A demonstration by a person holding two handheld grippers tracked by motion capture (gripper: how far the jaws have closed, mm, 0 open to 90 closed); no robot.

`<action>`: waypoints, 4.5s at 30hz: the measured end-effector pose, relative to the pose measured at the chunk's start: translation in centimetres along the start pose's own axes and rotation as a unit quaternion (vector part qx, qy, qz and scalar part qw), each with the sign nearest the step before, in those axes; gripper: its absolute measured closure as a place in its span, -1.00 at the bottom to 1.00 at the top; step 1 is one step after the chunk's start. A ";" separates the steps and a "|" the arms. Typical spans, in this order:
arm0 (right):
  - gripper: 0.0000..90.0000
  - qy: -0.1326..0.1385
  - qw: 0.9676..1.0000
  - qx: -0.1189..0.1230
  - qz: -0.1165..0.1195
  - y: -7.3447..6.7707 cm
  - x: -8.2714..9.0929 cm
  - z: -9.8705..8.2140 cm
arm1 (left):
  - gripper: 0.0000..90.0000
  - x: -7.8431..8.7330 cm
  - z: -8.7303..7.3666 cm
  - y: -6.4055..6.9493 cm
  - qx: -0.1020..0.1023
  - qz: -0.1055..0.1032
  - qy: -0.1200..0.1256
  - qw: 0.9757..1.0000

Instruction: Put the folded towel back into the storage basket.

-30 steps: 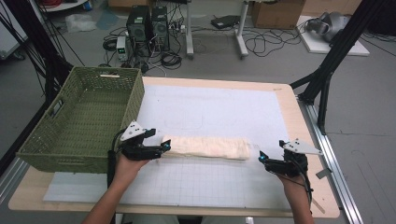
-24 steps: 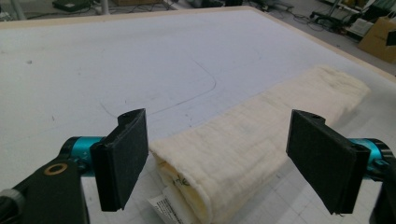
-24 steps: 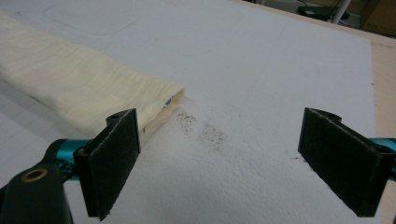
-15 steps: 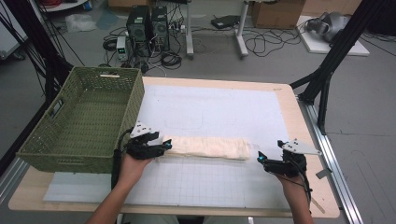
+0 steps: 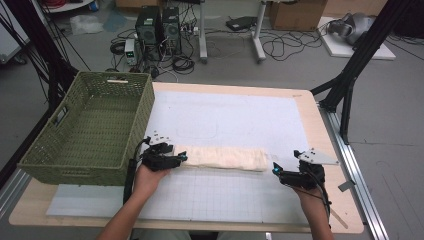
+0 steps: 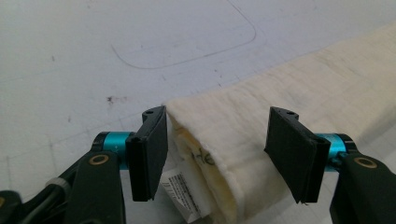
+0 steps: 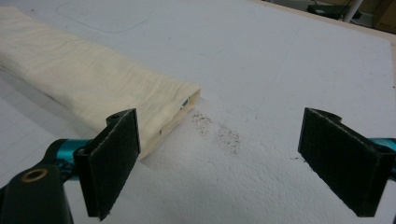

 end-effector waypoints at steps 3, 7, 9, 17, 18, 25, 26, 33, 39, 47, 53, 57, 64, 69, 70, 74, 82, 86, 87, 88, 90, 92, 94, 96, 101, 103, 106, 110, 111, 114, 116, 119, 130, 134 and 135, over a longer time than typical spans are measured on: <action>-0.73 0.001 1.000 0.000 0.000 0.0 0.0 0.0 | -0.04 -0.2 -0.4 0.2 -0.008 0.005 -0.018 1.000; -0.73 0.002 1.000 0.001 0.001 0.0 0.0 0.1 | 0.04 -0.3 -1.3 0.5 -0.023 0.017 -0.022 0.999; -0.73 0.000 1.000 0.001 0.000 0.0 0.0 0.0 | 0.06 -0.3 -1.4 0.6 -0.029 0.021 -0.019 0.999; -0.73 0.000 1.000 0.003 0.003 0.0 0.0 0.0 | 0.18 -0.1 -1.8 1.2 -0.044 0.031 -0.013 0.998; -0.73 -0.002 1.000 0.003 0.004 -0.1 0.0 0.0 | 0.23 -0.1 -1.8 1.2 -0.046 0.030 -0.013 0.998; -0.73 -0.005 1.000 0.005 0.012 -0.6 -0.6 0.2 | 0.72 -0.1 -1.9 1.4 -0.055 0.004 -0.011 0.998; -0.73 -0.007 1.000 0.004 0.013 -0.6 -0.7 0.2 | 0.75 0.0 -1.9 1.4 -0.055 0.003 -0.011 0.998; -0.72 -0.015 0.999 -0.020 0.031 -1.3 -2.3 0.7 | 0.79 0.1 -1.9 1.3 -0.047 0.000 -0.004 0.999; -0.28 -0.076 0.996 -0.023 0.046 -2.2 -5.0 0.2 | 0.79 0.4 -1.9 0.9 -0.036 -0.005 0.000 0.999; 0.34 -0.096 0.993 -0.030 0.069 -2.7 -6.4 0.1 | 0.79 0.4 -2.0 0.8 -0.029 -0.006 0.001 1.000; 0.74 -0.103 0.988 -0.069 0.092 -2.6 -6.5 0.0 | 0.78 0.5 -2.1 0.6 -0.023 -0.005 -0.001 1.000; 0.84 -0.103 0.990 -0.044 0.085 -3.0 -6.3 0.2 | 0.79 0.6 -2.1 0.6 -0.022 -0.007 -0.002 1.000; 0.84 -0.093 0.993 -0.027 0.073 -3.0 -5.8 0.6 | 0.80 1.3 -1.7 0.9 -0.034 -0.012 0.024 0.999; 0.84 -0.079 0.994 -0.017 0.071 -2.9 -5.2 1.1 | 0.80 2.2 -1.1 1.2 -0.039 -0.018 0.045 0.998; 0.84 -0.076 0.994 -0.017 0.073 -2.8 -5.0 1.3 | 0.80 2.4 -1.0 1.2 -0.039 -0.021 0.051 0.998; 0.84 -0.063 0.995 -0.017 0.071 -2.6 -4.5 1.7 | 0.80 3.2 -0.4 1.6 -0.038 -0.025 0.069 0.997; 0.84 -0.049 0.997 -0.015 0.065 -2.5 -4.0 2.4 | 0.80 4.1 0.2 2.1 -0.044 -0.026 0.089 0.995; 0.84 -0.043 0.997 -0.010 0.066 -2.5 -3.8 2.7 | 0.80 4.6 0.5 2.1 -0.042 -0.027 0.096 0.994; 0.84 -0.043 0.997 -0.009 0.067 -2.5 -3.8 2.8 | 0.80 4.7 0.6 2.2 -0.042 -0.027 0.099 0.994; 0.84 -0.041 0.997 -0.006 0.067 -2.5 -3.8 3.0 | 0.80 4.9 0.7 2.2 -0.043 -0.026 0.102 0.993; 0.84 -0.035 0.997 -0.005 0.069 -2.4 -3.8 3.3 | 0.80 5.3 0.9 2.3 -0.043 -0.025 0.108 0.993; 0.84 -0.028 0.997 -0.002 0.070 -2.4 -3.8 3.8 | 0.80 5.7 1.1 2.3 -0.040 -0.024 0.115 0.992; 0.84 -0.023 0.997 -0.001 0.072 -2.4 -3.9 4.2 | 0.80 6.2 1.3 2.2 -0.039 -0.021 0.120 0.992; 0.84 -0.017 0.997 -0.001 0.075 -2.4 -4.0 4.8 | 0.80 6.6 1.6 2.1 -0.037 -0.019 0.125 0.991; 0.84 -0.005 0.996 0.011 0.083 -2.7 -4.7 6.8 | 0.80 8.2 2.2 1.8 -0.034 -0.006 0.143 0.989; 0.84 -0.001 0.996 0.019 0.086 -2.8 -5.1 7.6 | 0.80 8.8 2.4 1.8 -0.036 0.000 0.148 0.988; 0.84 0.005 0.996 0.025 0.090 -3.1 -5.7 8.8 | 0.80 9.7 2.7 1.6 -0.037 0.009 0.154 0.987; 0.84 0.014 0.994 0.035 0.100 -3.4 -6.3 10.4 | 0.80 10.7 3.0 1.4 -0.036 0.021 0.163 0.986; 0.84 0.016 0.994 0.038 0.103 -3.4 -6.4 10.7 | 0.80 11.0 3.1 1.3 -0.036 0.022 0.165 0.985; 0.84 0.016 0.993 0.041 0.108 -3.7 -7.0 11.5 | 0.80 11.6 3.3 1.2 -0.036 0.029 0.169 0.985; 0.84 0.017 0.992 0.047 0.113 -3.9 -7.5 12.2 | 0.80 12.1 3.3 1.0 -0.035 0.034 0.170 0.984; 0.84 0.020 0.991 0.053 0.122 -4.3 -8.2 13.2 | 0.80 12.8 3.2 0.7 -0.031 0.041 0.177 0.983; 0.84 0.025 0.985 0.093 0.141 -6.9 -11.0 17.1 | 0.80 15.6 2.8 -0.9 -0.018 0.073 0.195 0.978; 0.84 0.026 0.983 0.099 0.150 -7.8 -12.0 18.3 | 0.80 16.4 2.7 -1.3 -0.011 0.087 0.204 0.975; 0.84 0.028 0.983 0.101 0.151 -8.1 -12.2 18.6 | 0.80 16.6 2.7 -1.5 -0.010 0.091 0.205 0.974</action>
Point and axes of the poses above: each handheld gripper's, and its own axes: x roughly backward along the jaws, z roughly out of its top, y roughly to its right, the point moved 1 cm from there along -x, roughly forward along the jaws, and after that the axes turned 1 degree about y, right-handed, at the moved point
